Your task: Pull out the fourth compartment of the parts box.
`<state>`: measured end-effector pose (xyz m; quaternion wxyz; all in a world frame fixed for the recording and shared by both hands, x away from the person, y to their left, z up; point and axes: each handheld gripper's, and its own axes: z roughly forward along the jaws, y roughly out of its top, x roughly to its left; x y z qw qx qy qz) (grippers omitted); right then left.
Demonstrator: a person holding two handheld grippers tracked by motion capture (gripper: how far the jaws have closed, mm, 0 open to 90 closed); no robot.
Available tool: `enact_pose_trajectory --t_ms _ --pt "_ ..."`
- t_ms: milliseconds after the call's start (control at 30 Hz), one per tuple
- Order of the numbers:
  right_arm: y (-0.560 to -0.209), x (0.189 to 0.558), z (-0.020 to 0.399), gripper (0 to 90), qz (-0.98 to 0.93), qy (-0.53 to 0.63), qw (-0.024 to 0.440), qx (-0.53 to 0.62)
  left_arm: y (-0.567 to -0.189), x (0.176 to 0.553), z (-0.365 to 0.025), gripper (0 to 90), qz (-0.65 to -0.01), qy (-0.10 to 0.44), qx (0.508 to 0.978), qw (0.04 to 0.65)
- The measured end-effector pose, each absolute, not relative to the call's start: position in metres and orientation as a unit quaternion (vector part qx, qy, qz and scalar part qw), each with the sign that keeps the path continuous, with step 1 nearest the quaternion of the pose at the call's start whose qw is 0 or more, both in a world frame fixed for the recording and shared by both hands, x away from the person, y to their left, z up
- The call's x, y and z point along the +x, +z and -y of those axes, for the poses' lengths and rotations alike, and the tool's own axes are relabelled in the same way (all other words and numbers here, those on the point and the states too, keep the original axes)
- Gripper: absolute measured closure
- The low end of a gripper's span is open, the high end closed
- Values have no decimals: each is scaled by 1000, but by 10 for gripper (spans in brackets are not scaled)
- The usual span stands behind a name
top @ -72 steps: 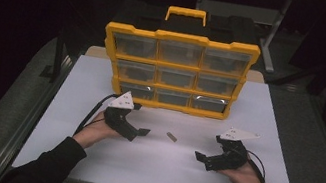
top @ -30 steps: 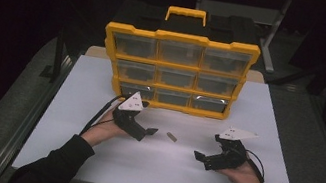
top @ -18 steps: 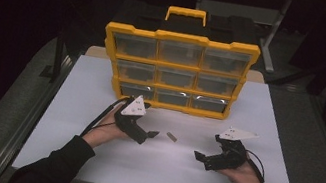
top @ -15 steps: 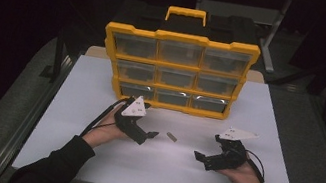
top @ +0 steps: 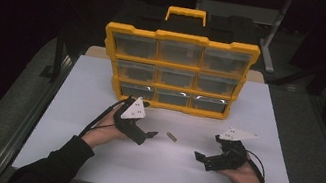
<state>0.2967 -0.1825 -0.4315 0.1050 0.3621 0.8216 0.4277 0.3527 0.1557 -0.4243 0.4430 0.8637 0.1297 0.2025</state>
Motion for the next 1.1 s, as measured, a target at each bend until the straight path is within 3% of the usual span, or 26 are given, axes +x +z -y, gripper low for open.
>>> enact_pose_trajectory --t_ms 1100 --pt "-432 296 182 0 -822 428 105 360 -425 344 -154 0 -81 287 858 418"
